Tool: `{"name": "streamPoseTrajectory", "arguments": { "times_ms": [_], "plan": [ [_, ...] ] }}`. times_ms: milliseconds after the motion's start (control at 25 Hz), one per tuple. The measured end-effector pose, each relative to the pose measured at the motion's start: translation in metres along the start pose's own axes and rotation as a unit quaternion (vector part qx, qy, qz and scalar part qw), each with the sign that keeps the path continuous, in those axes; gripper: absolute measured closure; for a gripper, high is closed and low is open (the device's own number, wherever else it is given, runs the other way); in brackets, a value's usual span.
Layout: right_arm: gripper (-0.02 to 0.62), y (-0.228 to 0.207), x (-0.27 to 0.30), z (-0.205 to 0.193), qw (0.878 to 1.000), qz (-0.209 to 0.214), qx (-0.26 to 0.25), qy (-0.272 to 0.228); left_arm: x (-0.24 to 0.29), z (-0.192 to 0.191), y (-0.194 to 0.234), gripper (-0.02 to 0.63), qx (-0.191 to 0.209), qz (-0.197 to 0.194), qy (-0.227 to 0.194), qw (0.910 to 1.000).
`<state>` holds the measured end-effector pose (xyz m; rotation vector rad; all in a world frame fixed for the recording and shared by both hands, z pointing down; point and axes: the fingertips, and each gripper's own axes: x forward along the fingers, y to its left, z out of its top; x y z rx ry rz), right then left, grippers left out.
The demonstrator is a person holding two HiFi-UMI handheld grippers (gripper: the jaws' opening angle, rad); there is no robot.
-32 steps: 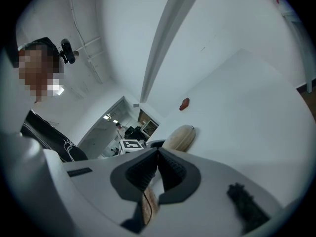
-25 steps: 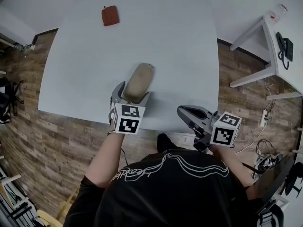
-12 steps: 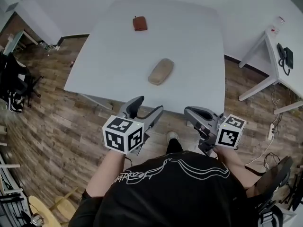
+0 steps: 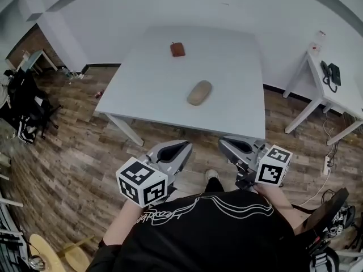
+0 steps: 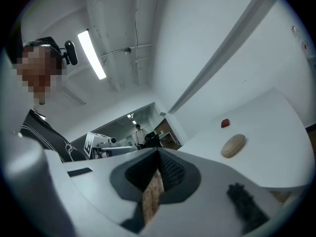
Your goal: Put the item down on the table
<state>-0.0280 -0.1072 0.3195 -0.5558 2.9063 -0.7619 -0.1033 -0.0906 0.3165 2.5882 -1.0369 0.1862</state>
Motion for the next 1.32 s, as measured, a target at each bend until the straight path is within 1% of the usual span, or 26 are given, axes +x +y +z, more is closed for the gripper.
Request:
{"name": "streamPoseTrajectory", "arguments": {
  "times_ms": [120, 200, 360, 520, 680, 960, 1320],
  "plan": [
    [0.588, 0.025, -0.001, -0.013, 1.0, 0.01, -0.012, 0.012, -0.01, -0.009, -0.018, 0.601, 0.012, -0.008, 0.006, 0.9999],
    [0.588, 0.037, -0.003, -0.019, 0.999, 0.009, -0.024, 0.019, -0.015, -0.012, -0.027, 0.601, 0.013, -0.014, 0.006, 0.9998],
    [0.588, 0.043, -0.008, -0.032, 0.999, -0.008, -0.034, 0.037, -0.022, -0.013, -0.036, 0.601, 0.01, -0.017, 0.001, 0.9998],
    [0.588, 0.052, -0.011, -0.036, 0.999, -0.011, -0.033, 0.036, -0.028, -0.017, -0.04, 0.601, 0.008, -0.021, -0.001, 0.9997],
    [0.588, 0.054, -0.017, -0.036, 0.999, -0.013, -0.029, 0.032, -0.028, -0.012, -0.049, 0.601, 0.0, -0.037, -0.015, 0.9992],
    [0.588, 0.051, -0.024, -0.042, 0.999, -0.02, -0.019, 0.025, -0.023, -0.018, -0.046, 0.601, -0.007, -0.036, -0.006, 0.9993],
    [0.588, 0.042, -0.025, -0.045, 0.999, -0.026, -0.018, 0.024, -0.011, -0.024, -0.037, 0.601, -0.03, -0.04, 0.005, 0.9987]
  ]
}}
